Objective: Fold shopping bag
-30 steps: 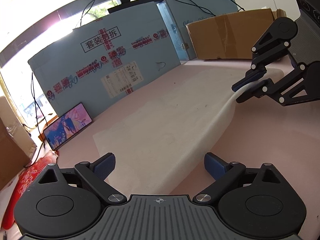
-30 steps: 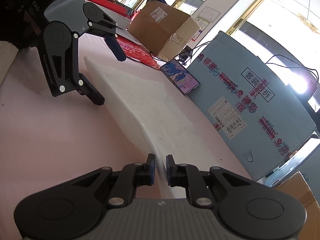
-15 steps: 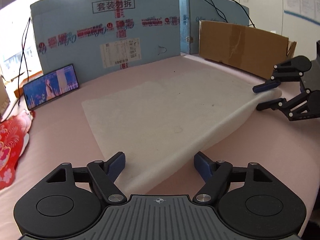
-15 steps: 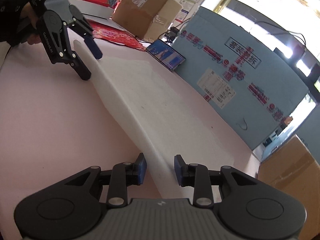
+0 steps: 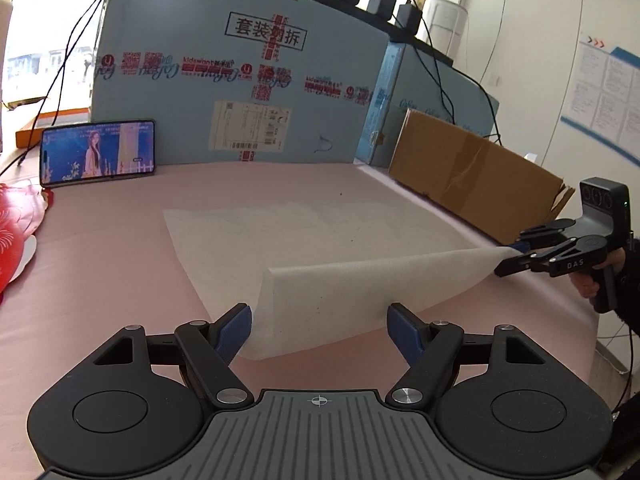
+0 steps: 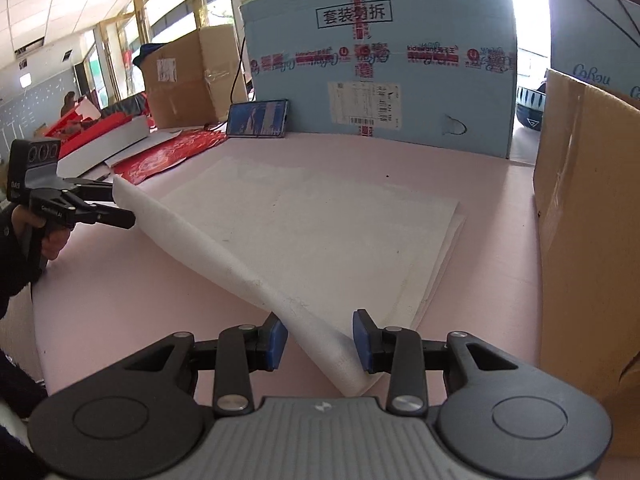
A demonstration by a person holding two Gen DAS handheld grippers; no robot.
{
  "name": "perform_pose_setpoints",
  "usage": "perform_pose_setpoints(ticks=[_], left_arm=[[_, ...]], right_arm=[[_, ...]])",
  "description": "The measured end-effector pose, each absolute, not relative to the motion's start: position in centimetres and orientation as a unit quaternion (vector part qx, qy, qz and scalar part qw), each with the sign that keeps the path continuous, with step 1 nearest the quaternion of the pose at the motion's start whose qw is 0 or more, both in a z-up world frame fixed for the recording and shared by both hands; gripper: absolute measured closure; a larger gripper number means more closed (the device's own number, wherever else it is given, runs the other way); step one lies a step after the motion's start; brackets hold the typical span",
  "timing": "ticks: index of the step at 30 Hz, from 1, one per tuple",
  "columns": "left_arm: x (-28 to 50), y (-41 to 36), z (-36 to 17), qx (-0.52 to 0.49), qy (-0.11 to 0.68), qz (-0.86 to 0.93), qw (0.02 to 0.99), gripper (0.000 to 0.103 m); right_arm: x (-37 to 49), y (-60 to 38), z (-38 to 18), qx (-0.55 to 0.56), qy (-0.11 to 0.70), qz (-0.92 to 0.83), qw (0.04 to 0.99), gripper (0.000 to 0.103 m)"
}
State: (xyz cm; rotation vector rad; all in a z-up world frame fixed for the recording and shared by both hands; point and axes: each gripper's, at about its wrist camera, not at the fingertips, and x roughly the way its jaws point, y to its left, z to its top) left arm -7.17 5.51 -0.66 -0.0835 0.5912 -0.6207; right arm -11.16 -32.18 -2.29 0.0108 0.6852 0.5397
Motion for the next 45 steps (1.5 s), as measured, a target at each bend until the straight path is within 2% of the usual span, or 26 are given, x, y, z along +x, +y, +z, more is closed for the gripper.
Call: perform_pose_setpoints(ticks=[1,3,5,9,17,24,27,31,35,37,40,45], left_arm=[[-7.0,5.4,-0.7,-0.045,0.291,-0.292,0.910,0.070],[-6.6,5.9,-0.9,-0.072,0.308,-0.282,0.906,0.079],[-6.3,6.9,-1.4,-0.103,0.322,-0.277,0.899,0.079],[-5.8,8.0,-2.1,-0.127,0.341,-0.258,0.895,0.082],[-6.4,6.1,-1.7,-0.055,0.332,-0.229,0.913,0.082],[-6.8,5.3,-1.6,-0.014,0.325,-0.211,0.922,0.081],[-7.0,4.8,-1.5,0.006,0.323,-0.206,0.924,0.081],[-7.1,4.5,-1.4,0.022,0.322,-0.202,0.925,0.081],[-7.1,4.3,-1.3,0.027,0.321,-0.201,0.925,0.081],[-7.1,4.2,-1.3,0.030,0.321,-0.201,0.925,0.081],[-7.0,4.1,-1.4,0.034,0.320,-0.202,0.925,0.081],[-7.1,4.1,-1.4,0.037,0.320,-0.203,0.925,0.081]], right_arm=[[-11.0,-32.1,-2.4,0.007,0.333,0.263,0.906,0.067],[-10.7,-32.0,-2.4,0.013,0.334,0.271,0.903,0.077],[-10.5,-32.0,-2.2,0.034,0.334,0.287,0.897,0.082],[-10.3,-32.6,-1.5,0.079,0.333,0.300,0.890,0.078],[-9.9,-34.6,-2.1,0.124,0.359,0.188,0.906,0.076],[-11.4,-31.3,-2.9,0.005,0.358,0.066,0.932,0.079],[-12.4,-30.2,-2.2,-0.038,0.326,0.007,0.945,0.075],[-14.7,-26.2,-0.1,-0.084,0.215,-0.009,0.973,0.071],[-15.4,-22.9,1.0,-0.087,0.147,-0.037,0.985,0.054],[-15.5,-22.0,1.3,-0.081,0.122,-0.025,0.989,0.051],[-13.9,-19.9,0.9,-0.032,0.149,0.077,0.985,0.052],[-10.1,-15.3,-2.0,-0.080,0.225,0.100,0.966,0.060]])
